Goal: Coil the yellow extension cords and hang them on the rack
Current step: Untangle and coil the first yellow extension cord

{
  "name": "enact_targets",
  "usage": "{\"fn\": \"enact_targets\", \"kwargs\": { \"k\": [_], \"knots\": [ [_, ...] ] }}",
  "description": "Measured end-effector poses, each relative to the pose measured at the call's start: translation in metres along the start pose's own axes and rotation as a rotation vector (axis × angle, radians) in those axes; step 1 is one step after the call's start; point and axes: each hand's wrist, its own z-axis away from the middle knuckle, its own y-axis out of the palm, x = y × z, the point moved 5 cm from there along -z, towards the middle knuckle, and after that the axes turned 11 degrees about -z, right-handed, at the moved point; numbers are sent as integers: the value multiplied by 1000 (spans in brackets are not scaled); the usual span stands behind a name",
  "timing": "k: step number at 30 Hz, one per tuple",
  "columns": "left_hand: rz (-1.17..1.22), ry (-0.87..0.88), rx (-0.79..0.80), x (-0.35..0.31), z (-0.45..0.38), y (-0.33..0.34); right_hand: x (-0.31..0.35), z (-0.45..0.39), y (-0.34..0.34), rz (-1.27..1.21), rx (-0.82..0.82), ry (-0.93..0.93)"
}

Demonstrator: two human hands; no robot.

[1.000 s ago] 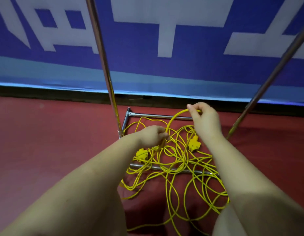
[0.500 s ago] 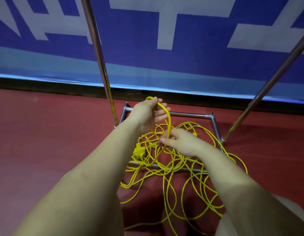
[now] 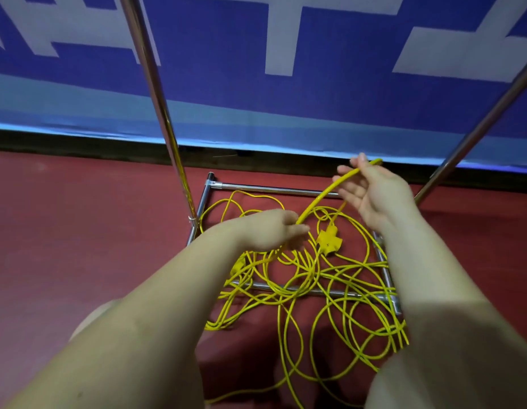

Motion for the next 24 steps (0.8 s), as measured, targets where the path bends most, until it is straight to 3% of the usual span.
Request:
{"fn": "enact_targets", "kwargs": {
  "k": [1,3,6,11,15,18,20,24],
  "knots": [
    [-134,-2,-59,3,-2,-5,3,-2,-1,-12,1,-8],
    [-142,5,-137,9,-4,-13,4,-4,0,-22,40,18],
    [208,10,-227,9,-3,-26,-9,0,6,163,168,134],
    [862,-9,-289,8,-1,-35,-51,29,16,778,551,303],
    [1157,-14,-378,10,-1,-41,-75,45,19,835,699,405],
    [1134,-11,-384,12,-1,-43,-59,47,22,705,652,422],
    [915,-17,-310,12,-1,-37,-36,39,20,530,515,333],
    [576,16,161,-4,7,0,-6,17,2,146,190,197]
  ]
}}
